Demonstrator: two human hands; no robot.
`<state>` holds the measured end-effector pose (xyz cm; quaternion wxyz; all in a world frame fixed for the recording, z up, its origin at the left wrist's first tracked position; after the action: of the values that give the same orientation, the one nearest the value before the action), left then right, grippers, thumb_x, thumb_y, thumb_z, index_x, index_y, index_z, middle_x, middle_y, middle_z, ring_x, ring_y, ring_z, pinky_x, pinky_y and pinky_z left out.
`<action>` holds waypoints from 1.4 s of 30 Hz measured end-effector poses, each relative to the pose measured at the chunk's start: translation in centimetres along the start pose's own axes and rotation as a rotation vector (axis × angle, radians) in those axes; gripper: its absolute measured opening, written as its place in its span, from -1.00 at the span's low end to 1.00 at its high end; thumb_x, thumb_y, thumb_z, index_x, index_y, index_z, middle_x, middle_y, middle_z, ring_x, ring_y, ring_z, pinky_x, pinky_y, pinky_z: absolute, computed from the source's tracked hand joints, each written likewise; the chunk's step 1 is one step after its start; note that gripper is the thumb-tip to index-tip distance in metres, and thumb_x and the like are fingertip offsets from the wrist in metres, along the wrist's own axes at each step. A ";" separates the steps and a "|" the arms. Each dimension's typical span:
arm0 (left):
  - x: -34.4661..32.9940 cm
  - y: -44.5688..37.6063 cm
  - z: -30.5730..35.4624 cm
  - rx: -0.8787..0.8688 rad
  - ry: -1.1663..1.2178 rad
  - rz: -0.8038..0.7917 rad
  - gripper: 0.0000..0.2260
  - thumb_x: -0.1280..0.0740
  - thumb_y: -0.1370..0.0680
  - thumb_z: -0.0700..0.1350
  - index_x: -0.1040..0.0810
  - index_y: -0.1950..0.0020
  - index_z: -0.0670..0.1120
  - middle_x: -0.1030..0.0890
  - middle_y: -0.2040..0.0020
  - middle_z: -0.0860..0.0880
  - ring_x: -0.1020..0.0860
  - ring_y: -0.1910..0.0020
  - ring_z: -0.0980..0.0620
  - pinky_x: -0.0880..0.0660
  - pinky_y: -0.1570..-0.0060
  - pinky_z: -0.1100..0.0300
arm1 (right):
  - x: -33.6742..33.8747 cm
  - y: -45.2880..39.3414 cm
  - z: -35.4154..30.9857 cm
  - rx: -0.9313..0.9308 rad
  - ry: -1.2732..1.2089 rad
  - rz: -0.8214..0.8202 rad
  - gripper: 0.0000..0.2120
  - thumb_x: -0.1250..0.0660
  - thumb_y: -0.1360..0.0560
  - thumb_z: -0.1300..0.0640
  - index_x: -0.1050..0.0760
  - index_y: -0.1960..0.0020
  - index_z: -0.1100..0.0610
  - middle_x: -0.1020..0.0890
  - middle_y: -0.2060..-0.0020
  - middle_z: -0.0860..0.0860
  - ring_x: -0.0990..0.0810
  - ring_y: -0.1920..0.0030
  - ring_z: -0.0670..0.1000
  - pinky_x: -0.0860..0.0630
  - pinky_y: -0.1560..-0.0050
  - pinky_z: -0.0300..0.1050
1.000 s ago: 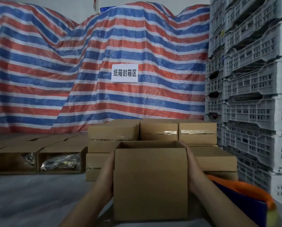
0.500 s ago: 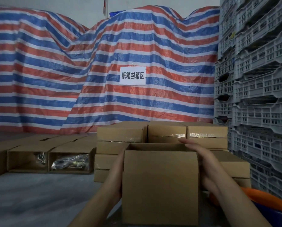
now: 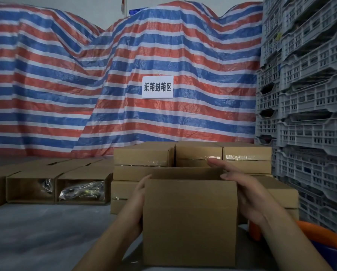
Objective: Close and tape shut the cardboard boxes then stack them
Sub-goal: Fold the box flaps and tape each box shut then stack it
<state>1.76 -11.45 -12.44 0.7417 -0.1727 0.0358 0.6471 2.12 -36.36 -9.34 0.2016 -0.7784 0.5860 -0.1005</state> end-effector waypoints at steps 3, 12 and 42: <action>0.4 -0.8 -0.2 -0.036 0.032 0.122 -0.68 -0.37 -0.48 -0.09 -0.45 -0.18 0.19 -0.69 0.11 -0.18 -0.68 0.30 -0.09 -0.57 0.43 0.12 | 0.0 0.0 0.1 -0.004 -0.016 0.009 -0.59 -0.37 -0.31 0.08 -0.69 -0.14 -0.12 -0.71 -0.09 -0.10 -0.71 -0.04 0.05 -0.62 0.08 -0.08; 0.8 -0.8 -0.2 0.025 -0.045 0.000 -0.76 -0.26 -0.59 -0.17 -0.49 -0.24 -0.17 -0.63 0.31 -0.09 -0.61 0.39 -0.01 -0.51 0.43 0.18 | -0.4 0.1 0.8 -0.012 -0.163 0.150 -0.66 -0.41 -0.42 -0.08 -0.69 -0.15 -0.04 -0.71 -0.14 0.06 -0.72 -0.04 0.10 -0.63 0.07 -0.01; -0.1 -0.2 0.0 -0.018 -0.021 -0.027 -0.84 -0.22 -0.61 -0.17 -0.56 -0.12 -0.12 -0.64 0.32 -0.08 -0.61 0.40 0.01 -0.54 0.44 0.20 | -0.2 -0.7 3.5 -0.303 0.067 0.281 -0.49 -0.44 -0.26 -0.03 -0.55 -0.17 0.11 -0.72 0.32 0.08 -0.65 0.11 0.17 -0.51 0.18 -0.02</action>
<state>1.93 -11.58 -12.34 0.7490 -0.1731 0.0199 0.6392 4.02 -35.32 -12.17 0.0745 -0.7064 0.7038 -0.0080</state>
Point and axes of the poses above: each hand's wrist, its own y-axis away from the middle knuckle, its own x-axis out of the back of the hand, z = x × y, the point moved 1 cm from there along -y, towards the middle knuckle
